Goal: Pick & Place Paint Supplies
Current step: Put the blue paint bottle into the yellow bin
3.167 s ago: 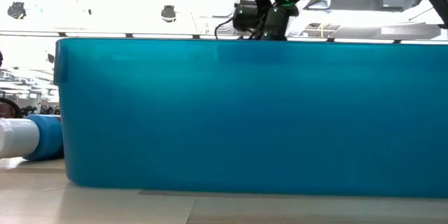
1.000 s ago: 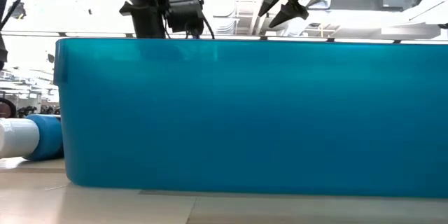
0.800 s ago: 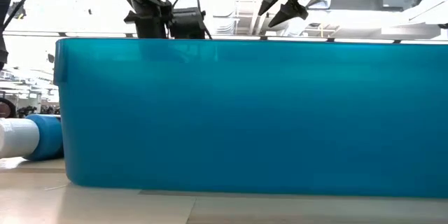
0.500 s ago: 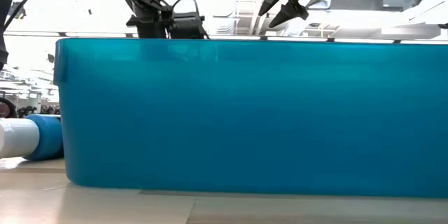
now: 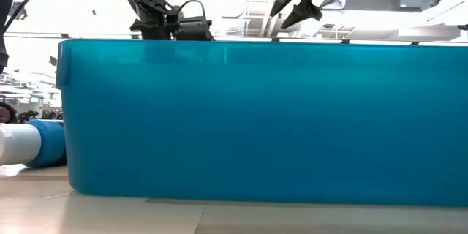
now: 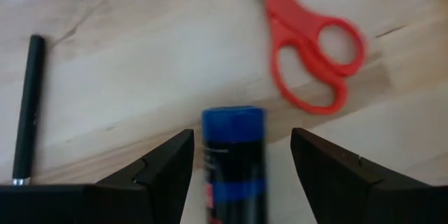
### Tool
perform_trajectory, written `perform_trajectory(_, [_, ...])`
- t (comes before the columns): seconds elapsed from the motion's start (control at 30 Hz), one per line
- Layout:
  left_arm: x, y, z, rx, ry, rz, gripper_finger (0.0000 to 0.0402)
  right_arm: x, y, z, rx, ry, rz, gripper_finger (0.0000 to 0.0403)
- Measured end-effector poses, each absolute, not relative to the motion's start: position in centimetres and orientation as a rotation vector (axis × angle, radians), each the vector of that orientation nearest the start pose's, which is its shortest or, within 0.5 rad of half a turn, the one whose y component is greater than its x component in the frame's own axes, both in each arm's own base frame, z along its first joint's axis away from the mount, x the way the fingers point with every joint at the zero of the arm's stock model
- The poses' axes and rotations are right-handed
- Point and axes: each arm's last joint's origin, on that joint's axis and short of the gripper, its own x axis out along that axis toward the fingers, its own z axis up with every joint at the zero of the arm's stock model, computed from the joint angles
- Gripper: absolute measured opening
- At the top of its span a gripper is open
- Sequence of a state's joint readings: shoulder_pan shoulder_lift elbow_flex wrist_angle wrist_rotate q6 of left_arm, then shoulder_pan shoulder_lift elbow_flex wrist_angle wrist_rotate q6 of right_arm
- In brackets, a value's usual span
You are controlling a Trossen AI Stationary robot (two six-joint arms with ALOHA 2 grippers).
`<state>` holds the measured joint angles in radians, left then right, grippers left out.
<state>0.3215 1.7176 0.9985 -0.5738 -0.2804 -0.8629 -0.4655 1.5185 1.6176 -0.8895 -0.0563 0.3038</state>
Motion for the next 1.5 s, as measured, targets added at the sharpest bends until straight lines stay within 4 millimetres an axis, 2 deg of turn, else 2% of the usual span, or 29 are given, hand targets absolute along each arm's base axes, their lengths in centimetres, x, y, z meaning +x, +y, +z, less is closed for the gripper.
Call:
perform_trajectory(0.63, [27.5, 10.6, 13.1, -0.812, 0.954, 1.086, 0.0226, 28.0, -13.9, 38.2, 0.493, 0.705, -0.506, 0.0240])
perform_trajectory(0.8, [27.3, 10.5, 12.8, -0.863, 0.910, 1.130, 0.0195, 28.0, -13.9, 38.2, 0.500, 0.705, -0.509, 0.0240])
perform_trajectory(1.03, [27.1, 10.5, 12.9, -0.943, 0.837, 1.206, 0.0126, 28.0, -13.9, 38.2, 0.500, 0.706, -0.509, 0.0240])
perform_trajectory(1.13, [27.1, 10.5, 13.2, -1.014, 0.768, 1.248, 0.0119, 27.9, -13.9, 38.2, 0.500, 0.707, -0.511, 0.0240])
perform_trajectory(1.27, [27.3, 10.7, 14.2, -1.128, 0.607, 1.298, 0.0132, 27.9, -14.0, 38.2, 0.492, 0.706, -0.513, 0.0240])
perform_trajectory(1.5, [27.6, 11.2, 18.4, -1.282, 0.133, 1.299, 0.0127, 27.9, -14.0, 38.3, 0.421, 0.719, -0.484, 0.0240])
